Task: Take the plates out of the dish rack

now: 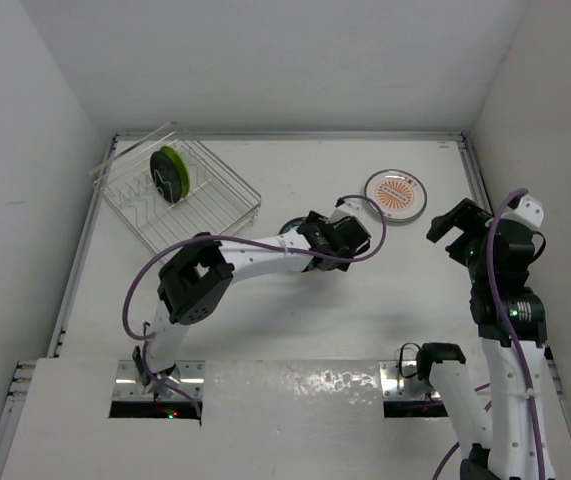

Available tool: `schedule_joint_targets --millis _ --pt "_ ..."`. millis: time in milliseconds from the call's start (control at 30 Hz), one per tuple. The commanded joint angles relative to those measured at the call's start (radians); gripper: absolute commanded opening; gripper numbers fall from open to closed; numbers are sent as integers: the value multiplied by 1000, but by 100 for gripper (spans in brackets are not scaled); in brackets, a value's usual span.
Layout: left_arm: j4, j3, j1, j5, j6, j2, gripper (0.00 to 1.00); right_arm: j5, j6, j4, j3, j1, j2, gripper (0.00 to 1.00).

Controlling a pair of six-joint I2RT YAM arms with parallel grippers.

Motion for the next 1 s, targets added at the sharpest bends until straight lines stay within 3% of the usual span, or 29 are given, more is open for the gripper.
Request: schedule_joint_targets --millis 0,167,300,500,633,700,967 --pt "12 -15 34 -133 -49 -158 90 -32 -24 55 -1 -5 9 99" --pt "63 -162 273 -165 -144 -407 92 -189 -62 141 -44 -5 62 99" --pt "146 -282 547 -153 -230 -589 91 -289 -71 185 -92 -5 150 99" --pt "210 -275 886 101 -218 -541 80 -372 -91 283 -163 -5 239 99" --pt "163 -114 976 202 -176 -398 77 -381 -120 314 -192 -5 317 99" --pt "149 -82 996 219 -158 -335 69 -392 -128 328 -206 -5 334 99" --pt "140 20 1031 250 -149 -170 58 -438 -128 382 -239 -3 388 99"
